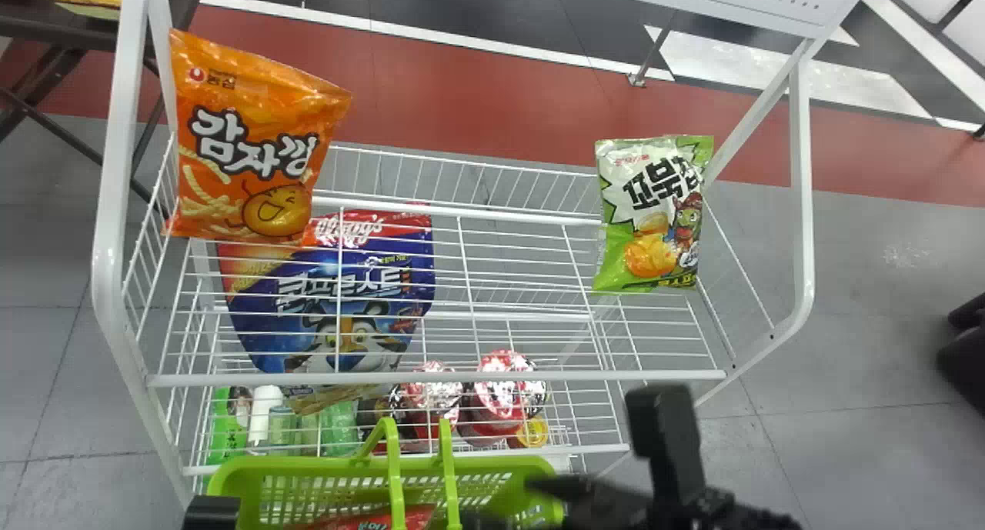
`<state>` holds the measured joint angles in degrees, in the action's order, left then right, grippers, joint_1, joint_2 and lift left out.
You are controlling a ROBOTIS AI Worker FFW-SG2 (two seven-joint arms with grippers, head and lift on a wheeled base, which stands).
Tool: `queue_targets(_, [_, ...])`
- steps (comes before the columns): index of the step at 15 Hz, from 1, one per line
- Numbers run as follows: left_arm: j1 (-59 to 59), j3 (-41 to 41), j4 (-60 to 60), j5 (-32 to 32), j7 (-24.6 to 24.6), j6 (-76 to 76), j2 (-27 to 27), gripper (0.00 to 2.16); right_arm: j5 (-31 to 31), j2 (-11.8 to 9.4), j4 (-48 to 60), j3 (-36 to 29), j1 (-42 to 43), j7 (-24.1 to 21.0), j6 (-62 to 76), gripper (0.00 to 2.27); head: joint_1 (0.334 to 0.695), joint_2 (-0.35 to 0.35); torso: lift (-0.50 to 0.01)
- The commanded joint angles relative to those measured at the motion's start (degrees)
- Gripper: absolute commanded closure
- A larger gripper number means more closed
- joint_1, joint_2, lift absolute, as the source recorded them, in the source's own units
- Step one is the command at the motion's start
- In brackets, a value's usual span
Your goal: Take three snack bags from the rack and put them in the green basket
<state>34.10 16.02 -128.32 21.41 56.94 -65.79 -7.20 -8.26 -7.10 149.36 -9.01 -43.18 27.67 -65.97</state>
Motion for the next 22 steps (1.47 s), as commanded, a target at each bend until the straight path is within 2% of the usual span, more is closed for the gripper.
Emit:
queue_targets(1, [0.00, 0.50, 0.00, -0.05, -0.08, 0.08, 0.00, 1.76, -2.91, 2.27, -5.74, -2.68, 0.20, -0.07, 26.11, 0.07, 0.695, -0.350, -0.006])
queue_targets(3, [0.00, 0.76, 0.00, -0.23, -0.16, 0.26, 0.00, 1.76, -2.12, 2.79, -12.51, -2.59, 2.13, -5.35, 51.07, 0.07, 0.695, -0.350, -0.006])
queue_targets(4, [0.00, 1.03, 0.08, -0.32, -0.16, 0.26, 0.00, 1.76, -1.15, 2.88, -16.55, -2.59, 4.77, -7.72, 59.33, 0.07, 0.695, -0.350, -0.006])
queue_targets(5, [0.00, 1.03, 0.00, -0.32, -0.16, 0.08, 0.00, 1.76, 0.70, 3.14, -19.98, -2.59, 8.46, -9.48, 61.09, 0.07, 0.695, -0.350, -0.006])
queue_targets(8, [0.09, 1.03, 0.00, -0.67, -0.16, 0.08, -0.09, 1.76, 5.27, 3.85, -30.26, -5.84, 20.59, -10.97, 57.05, 0.07, 0.695, -0.350, -0.006])
queue_targets(11, [0.00, 1.03, -0.09, -0.76, -0.16, -0.27, -0.27, 1.76, 8.17, 3.85, -39.76, -10.33, 30.61, -14.84, 51.60, 0.07, 0.695, -0.350, -0.006])
queue_targets(14, [-0.08, 0.67, -0.09, -0.85, -0.16, -0.44, -0.44, 1.76, 8.17, 3.76, -48.54, -15.42, 36.32, -16.60, 51.60, 0.07, 0.695, -0.350, -0.006])
queue_targets(17, [-0.52, 1.03, 0.00, -1.11, -0.60, -0.44, -0.27, 1.76, 9.84, 2.71, -54.08, -16.13, 38.96, -16.68, 51.07, 0.09, 0.695, -0.350, -0.006])
queue_targets(18, [-0.70, 1.11, 0.00, -1.20, -0.78, -0.62, -0.27, 1.76, 9.75, 2.71, -53.99, -16.30, 38.61, -16.42, 49.84, 0.34, 0.695, -0.350, -0.006])
queue_targets(20, [-0.79, 1.11, 0.00, -1.20, -0.95, -0.97, -0.18, 1.76, 9.40, 2.71, -52.15, -16.65, 38.08, -15.45, 44.74, 2.02, 0.695, -0.350, -0.006])
queue_targets(22, [-0.79, 1.11, 0.00, -1.20, -0.95, -0.97, -0.27, 1.76, 8.87, 2.53, -51.53, -16.83, 38.08, -13.87, 42.81, 2.23, 0.695, -0.350, -0.006])
